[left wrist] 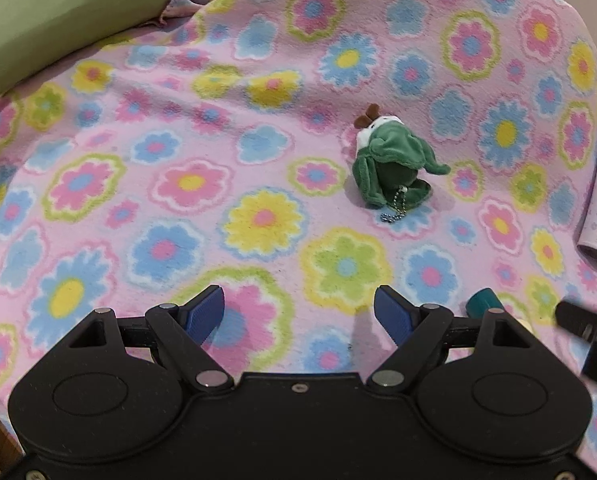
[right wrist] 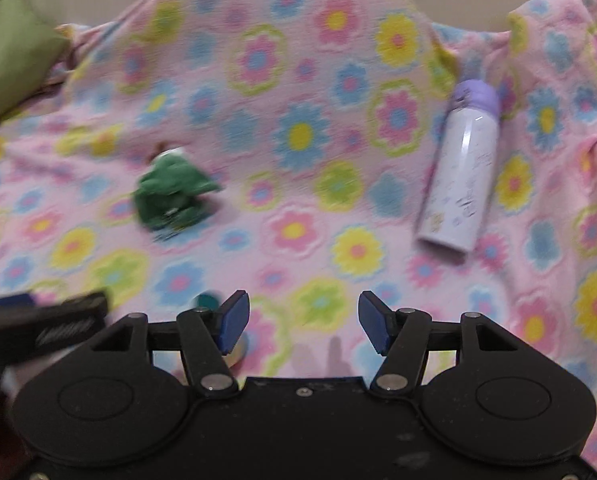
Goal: Organize soft objects
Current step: 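Grasp the cream ball with teal handle with the right tool while the left tool approaches the green frog plush, then close the left tool on the green frog plush while the right tool opens beside the cream ball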
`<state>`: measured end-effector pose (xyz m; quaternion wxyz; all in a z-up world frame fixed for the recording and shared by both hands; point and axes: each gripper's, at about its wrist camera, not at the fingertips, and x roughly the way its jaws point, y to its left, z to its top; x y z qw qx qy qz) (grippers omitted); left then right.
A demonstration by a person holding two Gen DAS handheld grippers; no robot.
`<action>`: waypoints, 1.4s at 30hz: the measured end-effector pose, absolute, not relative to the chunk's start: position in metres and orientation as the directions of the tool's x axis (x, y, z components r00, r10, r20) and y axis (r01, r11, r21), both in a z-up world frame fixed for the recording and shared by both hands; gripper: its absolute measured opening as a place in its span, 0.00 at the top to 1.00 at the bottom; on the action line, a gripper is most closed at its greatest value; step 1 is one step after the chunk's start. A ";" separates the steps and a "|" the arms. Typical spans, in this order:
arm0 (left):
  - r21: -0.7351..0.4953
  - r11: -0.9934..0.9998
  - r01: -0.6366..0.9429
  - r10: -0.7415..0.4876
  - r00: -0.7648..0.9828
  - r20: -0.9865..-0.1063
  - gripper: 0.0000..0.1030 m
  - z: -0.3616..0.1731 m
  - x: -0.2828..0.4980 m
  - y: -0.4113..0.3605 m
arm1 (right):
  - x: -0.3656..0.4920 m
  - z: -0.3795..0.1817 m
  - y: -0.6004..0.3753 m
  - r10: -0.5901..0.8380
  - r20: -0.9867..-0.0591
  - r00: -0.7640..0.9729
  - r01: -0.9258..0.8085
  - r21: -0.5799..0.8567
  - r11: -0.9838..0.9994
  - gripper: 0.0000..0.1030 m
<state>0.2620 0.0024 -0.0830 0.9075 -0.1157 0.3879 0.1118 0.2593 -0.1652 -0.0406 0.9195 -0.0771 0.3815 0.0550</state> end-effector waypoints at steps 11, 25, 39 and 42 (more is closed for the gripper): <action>-0.134 0.948 -0.289 0.105 0.680 -0.725 0.24 -0.067 0.261 0.005 | 0.261 -0.067 -0.130 0.141 -0.743 0.654 -0.284 -0.069 0.956 0.55; -0.123 0.969 -0.215 0.057 0.677 -0.733 0.24 -0.062 0.286 0.006 | 0.308 -0.061 -0.150 0.003 -0.681 0.732 -0.268 -0.284 0.920 0.70; -0.146 0.973 -0.181 0.037 0.740 -0.672 0.20 -0.041 0.273 -0.030 | 0.327 -0.058 -0.165 0.148 -0.615 0.775 -0.212 -0.032 0.977 0.58; -0.128 0.980 -0.155 0.036 0.763 -0.645 0.15 -0.030 0.280 -0.031 | 0.322 -0.058 -0.175 0.145 -0.605 0.783 -0.197 -0.021 0.980 0.53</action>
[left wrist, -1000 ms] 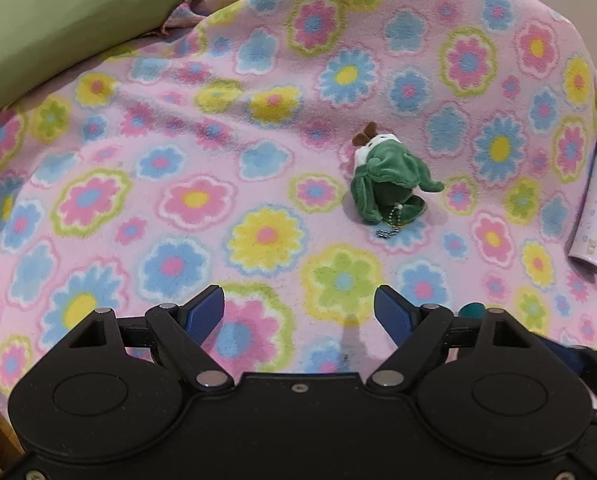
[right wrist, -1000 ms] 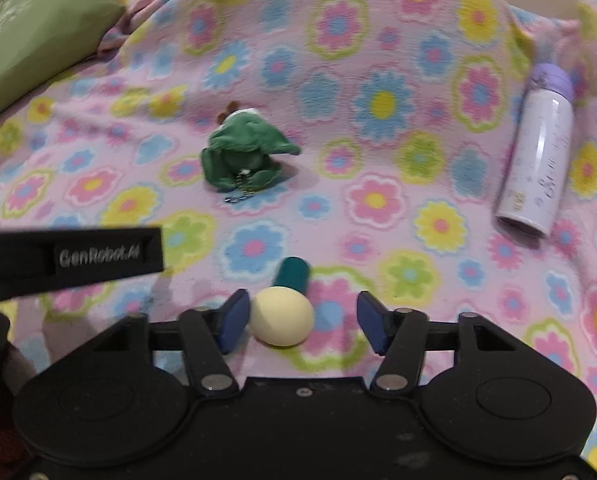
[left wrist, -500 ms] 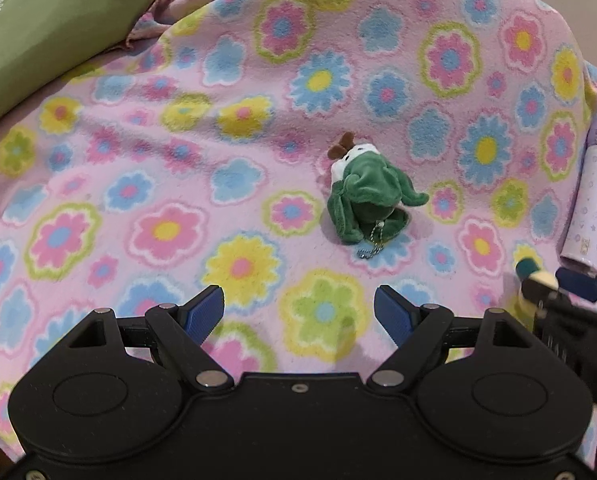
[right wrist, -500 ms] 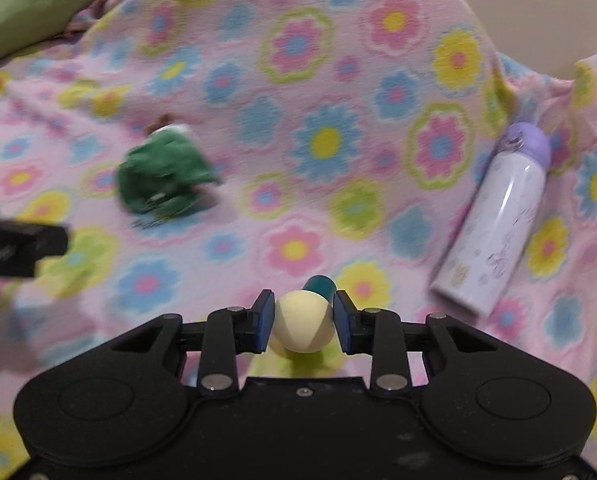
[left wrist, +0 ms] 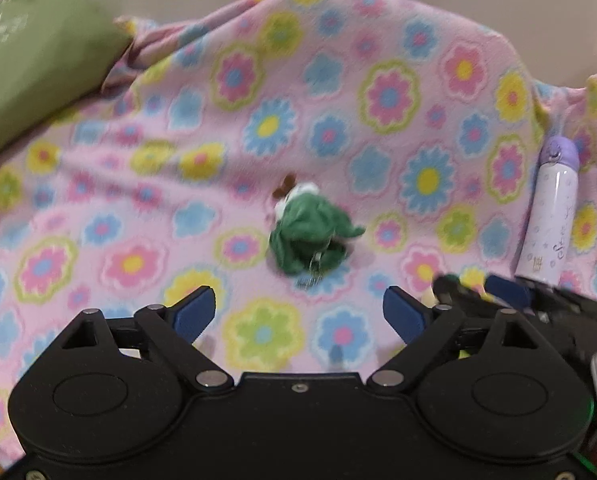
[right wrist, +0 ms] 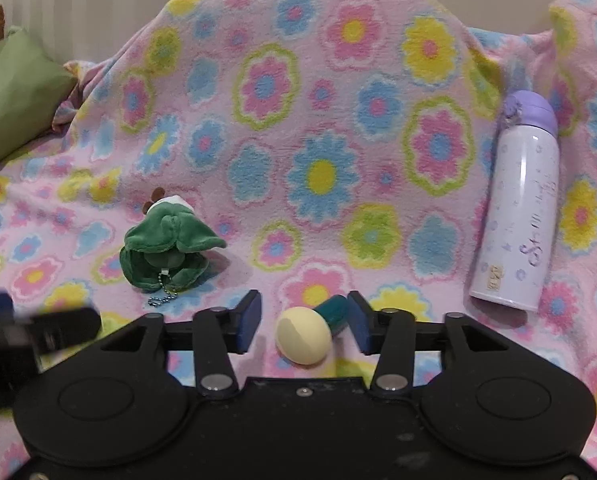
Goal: Organize soft objects
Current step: 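Close the left tool on the green frog plush while the right tool opens beside the cream ball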
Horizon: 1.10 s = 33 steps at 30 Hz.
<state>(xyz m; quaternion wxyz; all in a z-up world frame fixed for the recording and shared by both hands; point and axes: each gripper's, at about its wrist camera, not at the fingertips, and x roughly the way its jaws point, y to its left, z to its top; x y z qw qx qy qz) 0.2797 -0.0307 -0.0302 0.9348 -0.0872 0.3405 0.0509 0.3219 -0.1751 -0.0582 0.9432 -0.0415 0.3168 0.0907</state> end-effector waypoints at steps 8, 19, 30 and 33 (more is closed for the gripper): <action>-0.030 0.997 -0.069 0.031 0.748 -0.663 0.15 -0.038 0.320 -0.028 | 0.325 -0.074 -0.200 0.166 -0.618 0.769 -0.192 0.025 0.981 0.49; 0.168 0.977 0.131 0.018 0.735 -0.678 0.15 -0.071 0.373 -0.021 | 0.322 -0.092 -0.219 0.228 -0.556 0.799 -0.176 0.146 0.973 0.40; 0.249 0.896 0.368 -0.140 0.765 -0.628 0.13 -0.102 0.401 -0.019 | 0.321 -0.095 -0.223 0.241 -0.543 0.805 -0.170 0.178 0.969 0.39; 0.199 0.899 0.391 -0.191 0.758 -0.624 0.11 -0.101 0.411 -0.016 | 0.321 -0.095 -0.223 0.240 -0.543 0.805 -0.166 0.182 0.969 0.39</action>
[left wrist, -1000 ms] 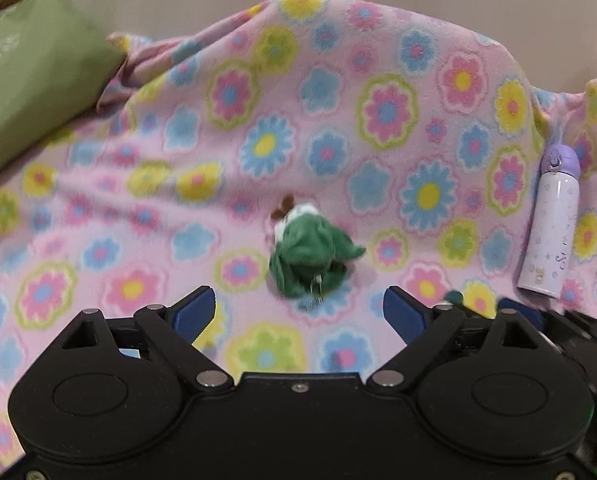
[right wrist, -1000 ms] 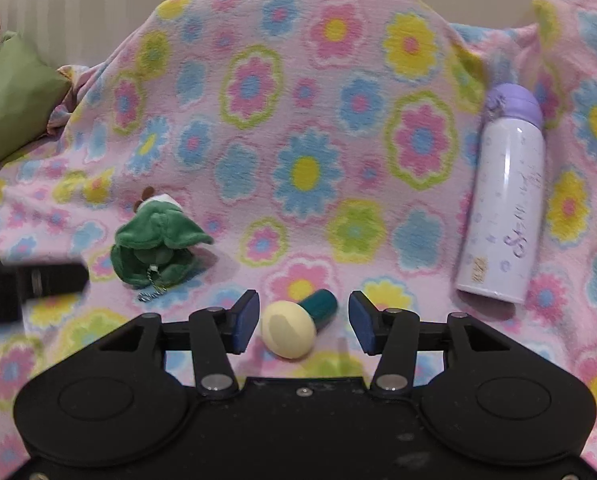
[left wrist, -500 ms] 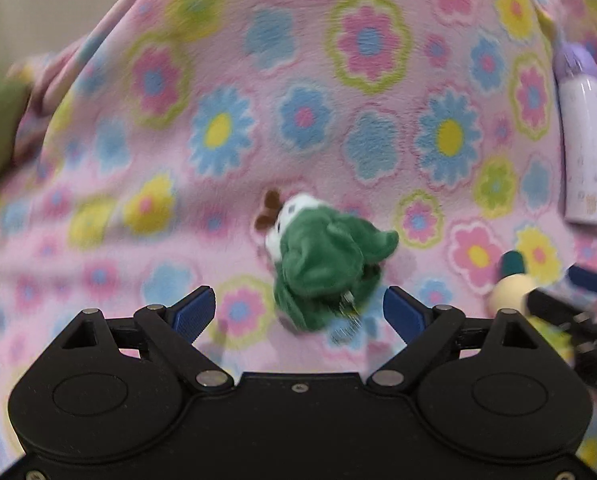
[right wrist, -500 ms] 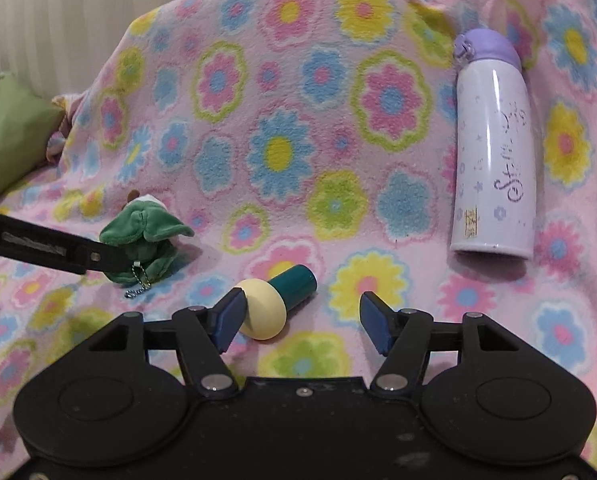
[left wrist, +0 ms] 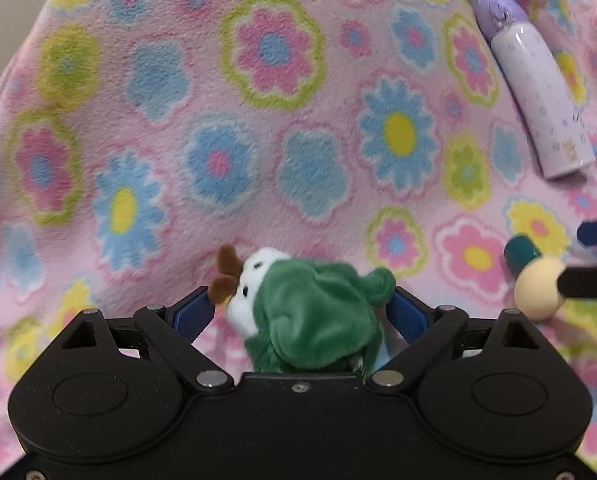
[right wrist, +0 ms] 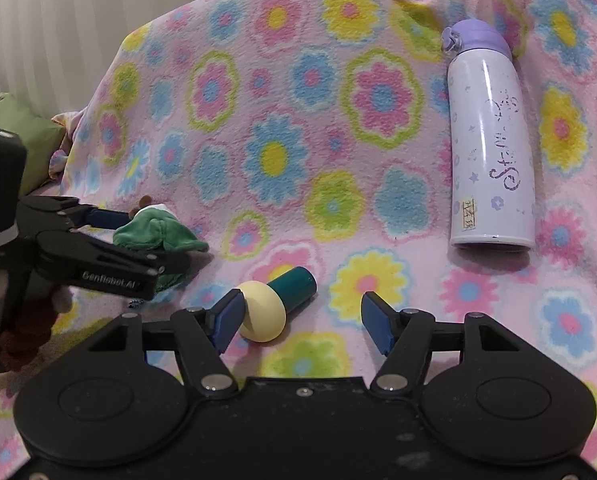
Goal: Organize soft objects
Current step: 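Close the left tool on the green frog plush while the right tool opens beside the cream ball, then lift the green frog plush with the left tool and regrip it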
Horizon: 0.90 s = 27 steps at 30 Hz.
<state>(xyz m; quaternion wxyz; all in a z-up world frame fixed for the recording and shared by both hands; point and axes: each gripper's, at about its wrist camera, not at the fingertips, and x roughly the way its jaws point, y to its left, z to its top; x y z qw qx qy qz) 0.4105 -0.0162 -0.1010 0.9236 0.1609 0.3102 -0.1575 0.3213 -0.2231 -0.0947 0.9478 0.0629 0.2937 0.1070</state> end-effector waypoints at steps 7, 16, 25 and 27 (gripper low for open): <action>0.219 0.858 0.465 -0.233 0.732 -0.641 0.07 -0.106 0.429 -0.023 | 0.322 -0.095 -0.225 0.239 -0.543 0.805 -0.155 0.196 0.968 0.37; 0.118 0.925 0.361 -0.201 0.729 -0.654 0.33 -0.105 0.413 -0.012 | 0.323 -0.096 -0.225 0.232 -0.548 0.804 -0.144 0.200 0.969 0.36; -0.132 0.983 0.127 -0.183 0.698 -0.692 0.36 -0.076 0.382 0.006 | 0.326 -0.097 -0.223 0.221 -0.556 0.801 -0.138 0.188 0.972 0.31; -0.138 0.983 0.122 -0.184 0.695 -0.695 0.35 -0.074 0.369 0.005 | 0.326 -0.097 -0.223 0.218 -0.556 0.802 -0.136 0.186 0.973 0.31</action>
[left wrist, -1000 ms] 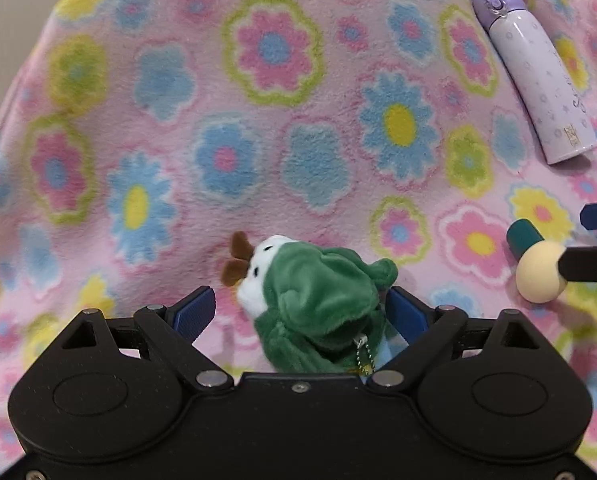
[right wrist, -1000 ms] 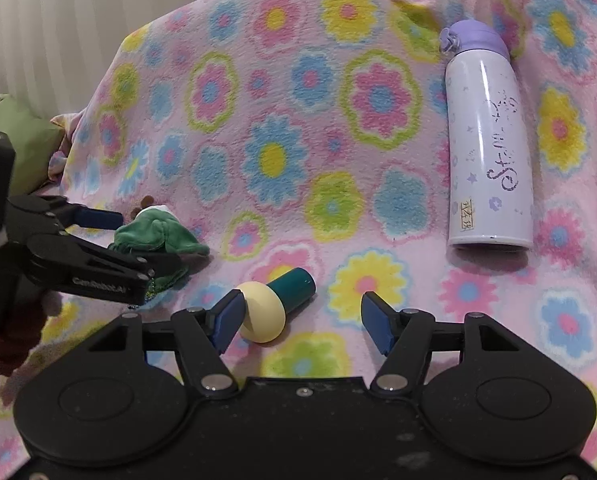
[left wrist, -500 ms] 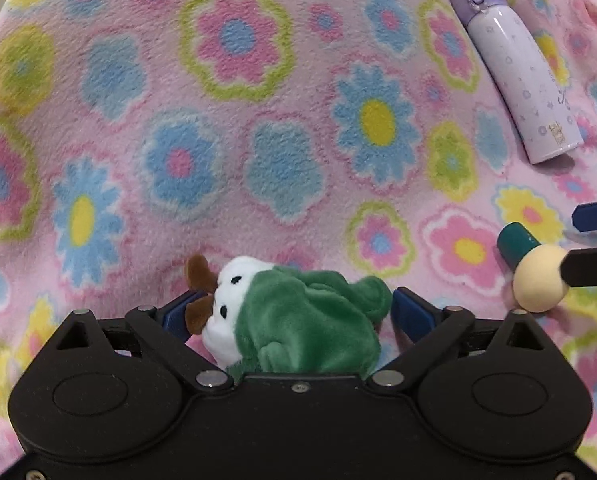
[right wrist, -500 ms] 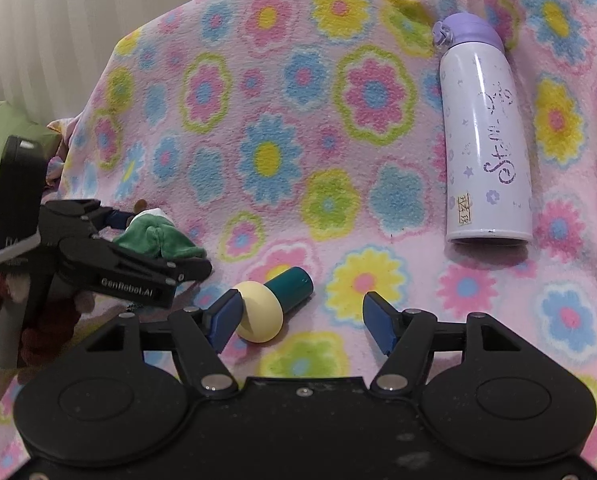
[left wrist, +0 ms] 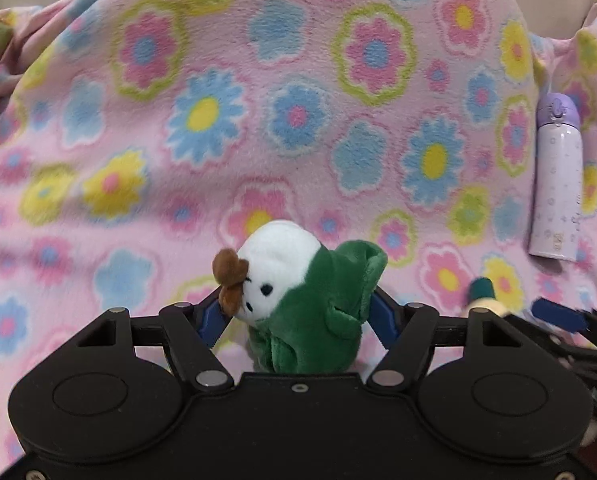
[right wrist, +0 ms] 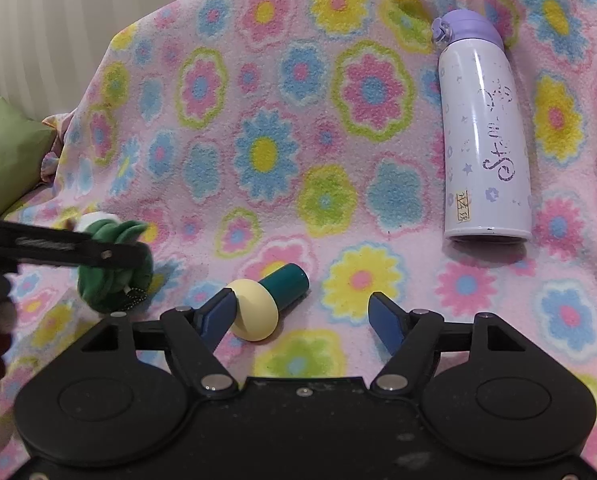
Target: Organize soft objects
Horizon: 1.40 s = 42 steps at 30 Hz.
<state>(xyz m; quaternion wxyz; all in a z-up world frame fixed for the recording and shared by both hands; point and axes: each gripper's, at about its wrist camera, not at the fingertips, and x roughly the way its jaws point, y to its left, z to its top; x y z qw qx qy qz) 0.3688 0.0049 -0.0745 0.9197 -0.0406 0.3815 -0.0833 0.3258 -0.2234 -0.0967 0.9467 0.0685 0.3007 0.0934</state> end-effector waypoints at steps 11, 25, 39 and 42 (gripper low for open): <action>0.031 0.983 0.180 -0.108 0.708 -0.698 0.17 -0.085 0.346 0.000 | 0.328 -0.097 -0.224 0.214 -0.559 0.801 -0.133 0.183 0.974 0.28; 0.146 0.989 0.035 0.059 0.805 -0.590 0.07 -0.088 0.363 0.005 | 0.329 -0.097 -0.224 0.213 -0.559 0.801 -0.133 0.181 0.974 0.27; 0.130 0.991 0.041 0.050 0.778 -0.626 0.16 -0.110 0.391 0.006 | 0.329 -0.098 -0.224 0.201 -0.558 0.805 -0.128 0.168 0.977 0.24; 0.144 0.989 0.030 0.067 0.778 -0.625 0.15 -0.111 0.391 0.005 | 0.328 -0.097 -0.223 0.188 -0.555 0.810 -0.123 0.152 0.981 0.23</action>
